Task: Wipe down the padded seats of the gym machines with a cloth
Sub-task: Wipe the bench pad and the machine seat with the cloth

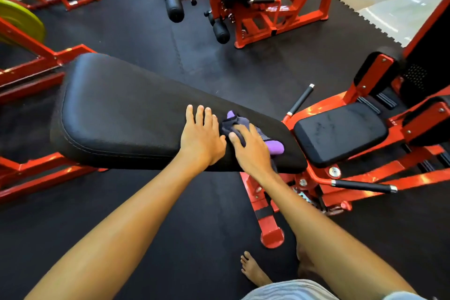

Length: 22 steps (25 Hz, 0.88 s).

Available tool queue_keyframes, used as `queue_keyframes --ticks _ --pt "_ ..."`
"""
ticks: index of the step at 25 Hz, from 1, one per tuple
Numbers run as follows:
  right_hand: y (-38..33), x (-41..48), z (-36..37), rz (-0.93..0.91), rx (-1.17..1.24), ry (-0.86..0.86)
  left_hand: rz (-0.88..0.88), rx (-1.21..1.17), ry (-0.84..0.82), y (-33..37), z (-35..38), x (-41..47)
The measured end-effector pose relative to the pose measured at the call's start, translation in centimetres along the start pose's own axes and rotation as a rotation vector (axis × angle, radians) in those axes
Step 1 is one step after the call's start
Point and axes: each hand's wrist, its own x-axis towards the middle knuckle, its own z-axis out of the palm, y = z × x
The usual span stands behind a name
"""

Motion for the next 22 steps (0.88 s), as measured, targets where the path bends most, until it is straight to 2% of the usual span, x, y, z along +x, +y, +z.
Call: queue_keyframes --ticks 2,4,6,8,9,11,13,17,20,22 --pt "1.7 -2.2 -0.3 -0.020 0.027 0.044 0.024 -0.002 0.006 -0.1 0.0 0.1" --pt "4.6 -2.9 -0.5 0.066 -0.031 0.078 0.039 0.007 0.012 -0.1 0.1 0.1" --pt "6.9 -2.0 -0.6 0.284 -0.053 0.142 0.048 0.015 0.013 -0.1 0.3 0.0" --pt "6.7 -0.8 -0.7 0.511 0.055 0.194 0.057 0.021 0.013 -0.1 0.1 -0.1" --pt "5.6 -0.5 -0.4 0.566 0.105 0.235 0.059 0.019 0.016 -0.1 0.1 -0.1" --pt "2.0 -1.3 1.2 0.544 0.163 0.335 0.058 0.008 0.017 -0.2 0.0 0.1" --pt "-2.2 -4.1 3.8 0.426 0.221 0.432 0.059 -0.001 0.021 -0.2 0.1 0.3" --pt "-4.0 -7.2 6.7 0.365 0.344 0.468 0.082 -0.015 0.024 -0.2 0.3 0.2" --pt "0.4 -5.1 5.4 0.542 0.290 0.547 0.115 -0.013 0.029 -0.3 0.2 0.1" --pt "4.0 -3.4 3.6 0.714 0.363 0.582 0.121 -0.009 0.029 -0.4 0.2 0.0"
